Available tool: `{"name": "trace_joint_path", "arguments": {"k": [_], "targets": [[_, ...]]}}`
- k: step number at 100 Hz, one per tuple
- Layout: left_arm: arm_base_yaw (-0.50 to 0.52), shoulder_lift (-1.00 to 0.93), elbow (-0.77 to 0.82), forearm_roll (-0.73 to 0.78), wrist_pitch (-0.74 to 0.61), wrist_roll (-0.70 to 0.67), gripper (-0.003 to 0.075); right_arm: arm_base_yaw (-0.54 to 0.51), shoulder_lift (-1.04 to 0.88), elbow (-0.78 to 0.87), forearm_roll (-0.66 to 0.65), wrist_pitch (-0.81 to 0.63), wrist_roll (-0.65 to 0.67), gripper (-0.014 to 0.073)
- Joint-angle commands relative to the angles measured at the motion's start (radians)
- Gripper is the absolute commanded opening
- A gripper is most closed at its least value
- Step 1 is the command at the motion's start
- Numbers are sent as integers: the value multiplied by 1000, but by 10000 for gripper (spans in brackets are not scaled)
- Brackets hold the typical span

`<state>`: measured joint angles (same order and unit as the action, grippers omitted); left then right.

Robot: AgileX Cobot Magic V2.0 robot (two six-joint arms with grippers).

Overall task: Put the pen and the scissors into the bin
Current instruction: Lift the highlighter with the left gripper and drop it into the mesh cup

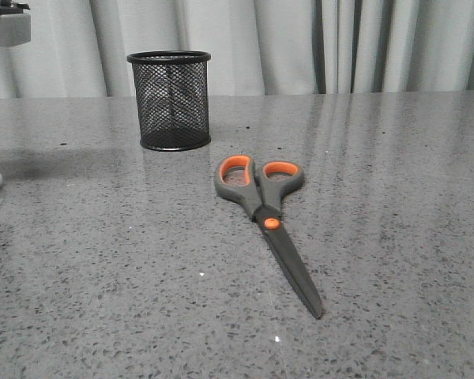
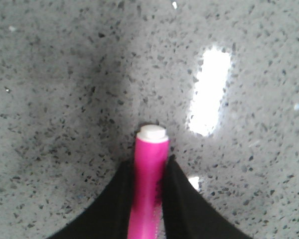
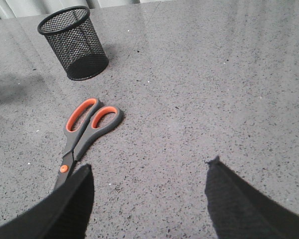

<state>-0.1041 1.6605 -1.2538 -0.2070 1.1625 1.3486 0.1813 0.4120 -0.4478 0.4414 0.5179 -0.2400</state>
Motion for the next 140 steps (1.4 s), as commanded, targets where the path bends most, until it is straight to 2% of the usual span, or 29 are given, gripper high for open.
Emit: {"name": "trace_joint_path", "arguments": {"k": [1, 7, 16, 27, 33, 39, 47, 56, 67, 81, 96, 120, 124, 129, 134, 140], "targets": [[2, -60, -29, -60, -13, -28, -19, 1, 14, -26, 6, -74, -12, 433], [2, -89, -36, -122, -71, -28, -19, 1, 14, -27, 6, -74, -12, 433], [6, -150, -62, -292, -199, -41, -19, 1, 14, -27, 6, -74, -12, 433], [8, -230, -89, -600, -356, -21, -19, 1, 14, -27, 6, -74, -12, 433], [8, -267, -89, -837, -425, 108, -19, 1, 14, -27, 6, -74, -12, 433], [8, -277, -87, -1086, -421, 230, -19, 1, 14, -27, 6, -74, -12, 433], [4, -266, -79, -1399, -345, 383, -19, 1, 14, -27, 6, -77, -12, 433], [-10, -226, -66, -1582, -275, 457, -19, 1, 14, -27, 6, -86, -12, 433], [-39, -154, -61, -1643, -239, 498, -19, 1, 14, -27, 6, -100, -12, 433], [-68, -60, -66, -1643, -195, 642, -19, 1, 16, -27, 6, -111, -12, 433], [-74, 58, -113, -1643, -123, 655, -19, 1, 33, -27, 6, -129, -12, 433], [-72, 161, -166, -1643, -150, 661, -11, 1, 48, -27, 6, -127, -12, 433], [-72, 163, -166, -1643, -155, 661, 21, 1, 48, -27, 6, -127, -12, 433], [-72, 165, -166, -1643, -155, 661, 99, 1, 48, -27, 6, -127, -12, 433], [-72, 163, -166, -1643, -155, 659, 219, 1, 48, -29, 6, -123, -12, 434], [-70, 159, -166, -1643, -146, 643, 400, 1, 48, -34, 21, -121, -12, 434]]}}
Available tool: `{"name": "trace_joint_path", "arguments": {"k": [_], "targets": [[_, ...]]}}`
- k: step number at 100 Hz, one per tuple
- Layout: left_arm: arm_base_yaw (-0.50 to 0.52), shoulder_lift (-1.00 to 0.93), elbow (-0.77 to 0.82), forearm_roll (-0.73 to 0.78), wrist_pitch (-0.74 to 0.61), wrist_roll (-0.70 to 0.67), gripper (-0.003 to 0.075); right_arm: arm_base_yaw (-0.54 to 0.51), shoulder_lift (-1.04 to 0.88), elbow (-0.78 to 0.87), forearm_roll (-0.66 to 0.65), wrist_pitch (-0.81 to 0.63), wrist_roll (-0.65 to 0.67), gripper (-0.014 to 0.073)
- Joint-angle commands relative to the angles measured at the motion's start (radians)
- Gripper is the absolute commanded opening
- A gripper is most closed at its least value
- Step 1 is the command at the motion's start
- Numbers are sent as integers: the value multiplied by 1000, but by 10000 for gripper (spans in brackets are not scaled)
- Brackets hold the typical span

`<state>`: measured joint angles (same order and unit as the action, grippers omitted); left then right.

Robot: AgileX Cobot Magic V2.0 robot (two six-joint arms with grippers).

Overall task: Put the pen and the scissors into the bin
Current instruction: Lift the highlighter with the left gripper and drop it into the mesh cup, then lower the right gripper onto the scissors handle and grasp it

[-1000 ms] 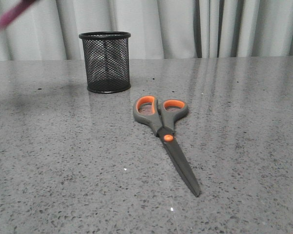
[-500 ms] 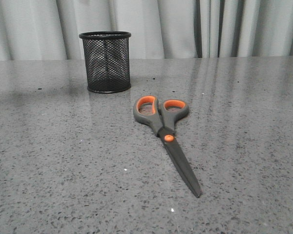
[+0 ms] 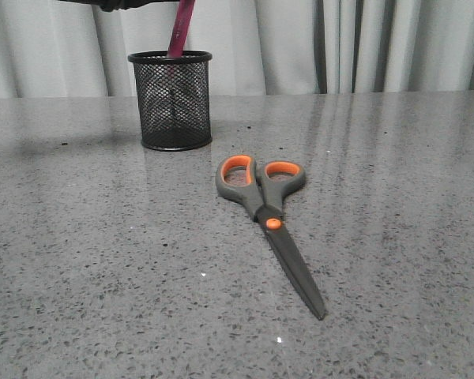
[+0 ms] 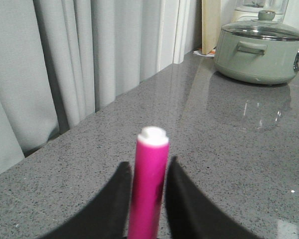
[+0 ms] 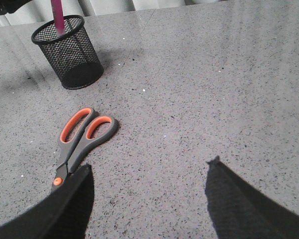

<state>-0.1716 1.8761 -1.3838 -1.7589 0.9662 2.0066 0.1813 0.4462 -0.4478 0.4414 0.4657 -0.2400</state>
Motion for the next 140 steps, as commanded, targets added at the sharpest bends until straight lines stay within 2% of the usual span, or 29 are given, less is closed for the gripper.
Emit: {"name": "trace_joint_path", "arguments": {"k": [1, 4, 9, 17, 24, 34, 41, 49, 60, 67, 75, 80, 89, 96, 109, 131, 140], "targets": [[-2, -59, -36, -91, 55, -23, 419, 1, 14, -38, 24, -68, -12, 434], [-2, -64, -36, -91, 66, -38, 503, 1, 14, -45, 35, -64, -12, 434], [10, -77, -36, -91, 99, -60, 571, 1, 24, -67, 61, -50, -12, 434], [29, -115, -36, -91, 170, -78, 557, 1, 53, -130, 91, -22, -16, 434], [49, -164, -36, -91, 241, -112, 457, 18, 93, -204, 139, 11, -91, 433], [77, -263, -36, -88, 314, -161, 200, 64, 178, -321, 260, 64, -233, 433], [87, -351, -36, -77, 314, -188, 57, 105, 261, -404, 297, 103, -250, 431], [93, -451, -36, -54, 314, -188, -17, 151, 373, -490, 298, 164, -250, 419], [93, -592, -36, 7, 312, -225, -19, 216, 551, -587, 290, 243, -248, 412], [93, -673, -36, 67, 312, -279, -19, 260, 663, -641, 225, 275, -201, 412], [93, -756, -36, 141, 311, -348, -19, 315, 789, -703, 61, 302, -95, 412], [91, -811, -36, 194, 305, -384, -19, 356, 859, -751, -67, 328, 22, 411], [60, -888, -29, 266, 268, -414, -19, 415, 984, -843, -303, 445, 205, 412], [18, -938, -15, 322, 237, -418, -19, 443, 1070, -907, -407, 535, 291, 411], [-60, -1016, 15, 426, 210, -419, -19, 454, 1181, -1013, -393, 628, 338, 414], [-128, -1099, 87, 480, 168, -424, -19, 454, 1223, -1031, -387, 600, 366, 414], [-147, -1114, 116, 480, 163, -424, -19, 454, 1231, -1031, -346, 607, 368, 414]]}}
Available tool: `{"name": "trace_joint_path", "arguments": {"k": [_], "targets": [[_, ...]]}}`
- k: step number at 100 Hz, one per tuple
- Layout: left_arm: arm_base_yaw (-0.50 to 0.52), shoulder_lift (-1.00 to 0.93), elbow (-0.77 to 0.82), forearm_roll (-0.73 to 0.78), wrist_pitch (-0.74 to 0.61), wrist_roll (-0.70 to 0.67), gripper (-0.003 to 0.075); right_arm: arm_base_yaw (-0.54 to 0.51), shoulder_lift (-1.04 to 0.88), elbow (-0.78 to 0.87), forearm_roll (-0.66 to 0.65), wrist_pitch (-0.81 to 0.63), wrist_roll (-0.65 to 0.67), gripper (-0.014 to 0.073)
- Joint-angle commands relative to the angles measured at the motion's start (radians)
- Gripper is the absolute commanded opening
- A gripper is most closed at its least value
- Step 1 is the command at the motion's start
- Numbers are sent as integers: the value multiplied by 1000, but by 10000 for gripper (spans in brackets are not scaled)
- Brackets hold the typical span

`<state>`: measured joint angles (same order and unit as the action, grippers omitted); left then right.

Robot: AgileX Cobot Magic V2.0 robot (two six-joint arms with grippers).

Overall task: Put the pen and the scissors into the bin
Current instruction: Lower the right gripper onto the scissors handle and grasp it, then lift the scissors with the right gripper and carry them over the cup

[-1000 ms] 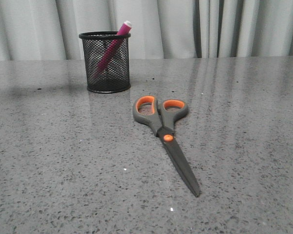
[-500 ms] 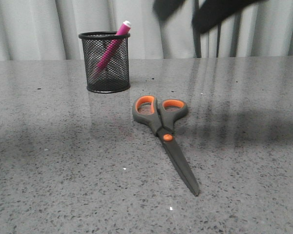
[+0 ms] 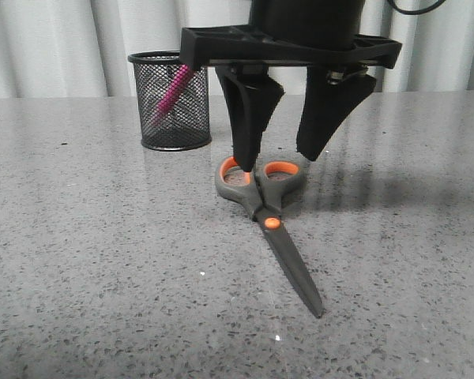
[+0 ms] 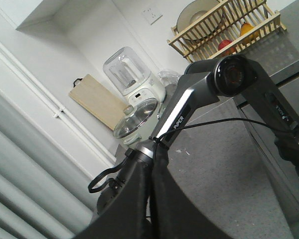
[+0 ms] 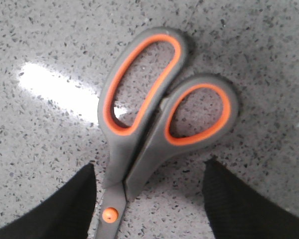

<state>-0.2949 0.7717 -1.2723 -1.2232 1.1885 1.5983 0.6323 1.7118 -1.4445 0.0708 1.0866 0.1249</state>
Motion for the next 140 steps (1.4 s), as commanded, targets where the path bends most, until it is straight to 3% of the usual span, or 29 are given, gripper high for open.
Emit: {"name": "trace_joint_path", "arguments": {"k": [1, 29, 50, 105, 114, 129, 140], "targets": [[-29, -11, 7, -55, -59, -15, -19, 3, -34, -34, 29, -14, 3, 414], [-123, -18, 58, -49, -74, -15, -19, 53, 18, -25, 85, 22, 34, 414], [-169, -35, 58, -46, -63, -15, -19, 64, 23, -10, -5, -4, 130, 414], [-172, -88, 58, 9, -69, -15, -19, 64, 93, -10, -21, -16, 157, 398], [-172, -88, 58, 9, -74, -17, -19, 64, 111, -10, -21, -14, 157, 299], [-172, -113, 58, 62, -84, -19, -19, 64, 110, -10, -35, -16, 155, -78], [-172, -160, 58, 207, -133, -120, -19, 64, 89, -10, -61, -16, 130, -64]]}}
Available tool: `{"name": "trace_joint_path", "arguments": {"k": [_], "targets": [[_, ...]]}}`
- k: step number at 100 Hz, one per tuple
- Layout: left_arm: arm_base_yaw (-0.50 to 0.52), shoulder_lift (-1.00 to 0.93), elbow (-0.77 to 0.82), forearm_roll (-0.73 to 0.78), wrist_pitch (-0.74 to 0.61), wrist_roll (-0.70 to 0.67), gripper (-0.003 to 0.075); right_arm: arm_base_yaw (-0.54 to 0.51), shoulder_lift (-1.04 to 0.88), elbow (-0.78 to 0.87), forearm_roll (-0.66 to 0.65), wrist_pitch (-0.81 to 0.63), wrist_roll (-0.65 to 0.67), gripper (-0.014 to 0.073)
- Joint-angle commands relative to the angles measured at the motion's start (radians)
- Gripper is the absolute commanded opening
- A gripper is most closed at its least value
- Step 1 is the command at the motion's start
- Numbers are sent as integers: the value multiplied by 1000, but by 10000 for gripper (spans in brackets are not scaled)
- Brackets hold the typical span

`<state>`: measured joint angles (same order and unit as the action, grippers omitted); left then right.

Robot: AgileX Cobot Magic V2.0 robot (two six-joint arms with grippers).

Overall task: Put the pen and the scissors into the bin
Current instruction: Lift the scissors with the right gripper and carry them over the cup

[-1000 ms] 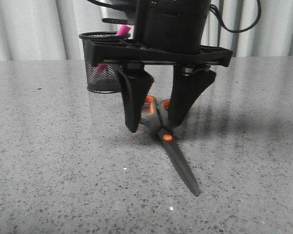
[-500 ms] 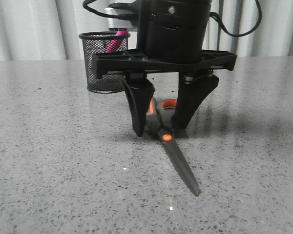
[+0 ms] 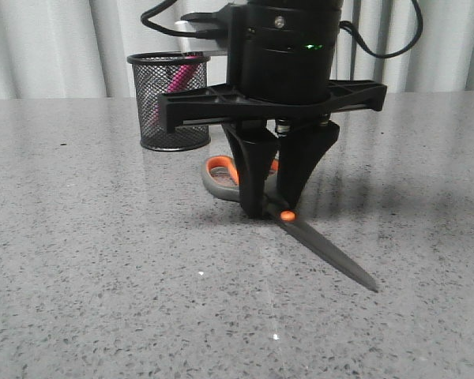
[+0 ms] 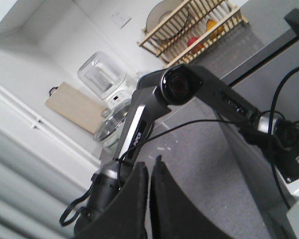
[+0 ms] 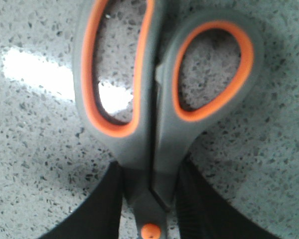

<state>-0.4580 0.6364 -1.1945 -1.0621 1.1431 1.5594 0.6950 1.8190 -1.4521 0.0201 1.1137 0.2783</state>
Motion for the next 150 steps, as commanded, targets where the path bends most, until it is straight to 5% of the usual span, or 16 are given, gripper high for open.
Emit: {"name": "trace_joint_path", "arguments": {"k": [1, 16, 30, 51, 59, 68, 91, 150], "targets": [[-9, -31, -19, 56, -94, -101, -19, 1, -21, -4, -20, -43, -23, -64], [-9, -108, -19, 288, -117, -291, -19, 1, -144, -30, -95, -96, -23, -64], [-9, -166, -3, 340, -120, -339, -19, 1, -282, -76, -117, -301, -21, -64], [-9, -182, 71, 338, -186, -341, -19, 1, -335, -72, -314, -868, -21, -64], [-9, -182, 92, 322, -200, -341, -19, -9, -323, -24, -435, -1220, -21, -64], [-9, -182, 109, 302, -200, -342, -19, -50, -278, 9, -416, -1471, -21, -63], [-9, -182, 114, 252, -200, -342, -19, -131, -108, 11, -370, -1511, -21, -70], [-9, -182, 114, 250, -173, -343, -19, -142, 74, 11, -368, -1533, -21, -70]]}}
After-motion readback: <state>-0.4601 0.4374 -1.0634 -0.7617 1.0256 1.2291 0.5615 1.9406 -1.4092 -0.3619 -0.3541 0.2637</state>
